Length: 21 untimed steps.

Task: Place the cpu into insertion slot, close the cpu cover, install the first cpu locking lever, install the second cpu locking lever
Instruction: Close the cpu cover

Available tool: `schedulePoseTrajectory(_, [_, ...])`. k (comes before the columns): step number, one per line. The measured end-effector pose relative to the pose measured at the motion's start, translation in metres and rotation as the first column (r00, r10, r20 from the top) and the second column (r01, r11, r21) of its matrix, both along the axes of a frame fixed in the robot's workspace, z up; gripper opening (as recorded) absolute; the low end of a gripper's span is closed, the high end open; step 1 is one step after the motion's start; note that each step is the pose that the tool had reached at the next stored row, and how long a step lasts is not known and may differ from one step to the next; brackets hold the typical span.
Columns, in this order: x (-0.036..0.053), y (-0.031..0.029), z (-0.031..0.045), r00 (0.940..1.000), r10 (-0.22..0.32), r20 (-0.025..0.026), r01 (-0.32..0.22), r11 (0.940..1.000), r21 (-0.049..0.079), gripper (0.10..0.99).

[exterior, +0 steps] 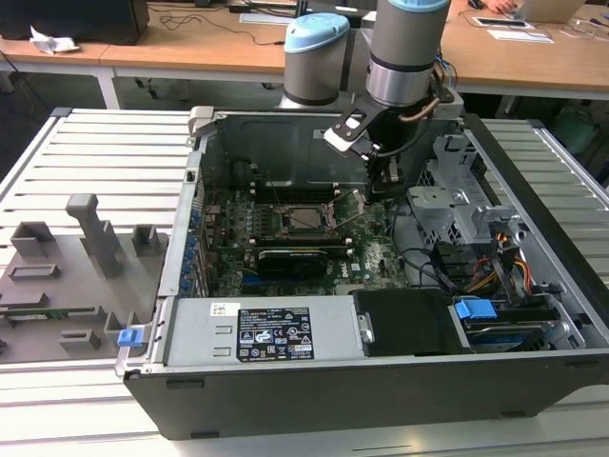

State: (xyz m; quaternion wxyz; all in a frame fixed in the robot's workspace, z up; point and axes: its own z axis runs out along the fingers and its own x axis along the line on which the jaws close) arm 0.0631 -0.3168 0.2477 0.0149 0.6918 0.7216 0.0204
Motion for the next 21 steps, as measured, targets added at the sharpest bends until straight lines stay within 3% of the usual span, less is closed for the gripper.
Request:
schedulePoseTrajectory(2, [0.0,0.0,-0.0002,0.9999,0.0,-0.0111,0.0,1.0,0.0,0.106])
schedulePoseTrajectory(4, [0.0,0.0001,-0.0002,0.9996,0.0,-0.0291,0.0,1.0,0.0,0.106])
schedulePoseTrajectory(7, [-0.0005,0.0001,0.0005,0.9992,0.0,-0.0409,0.0,1.0,0.0,0.106])
schedulePoseTrajectory(9, [-0.0022,0.0,0.001,0.9991,0.0,-0.0429,0.0,1.0,0.0,0.106])
schedulePoseTrajectory(17, [-0.0121,0.0,0.001,0.9991,0.0,-0.0429,0.0,1.0,0.0,0.106])
schedulePoseTrajectory(21, [-0.0237,0.0,0.001,0.9991,0.0,-0.0429,0.0,1.0,0.0,0.106])
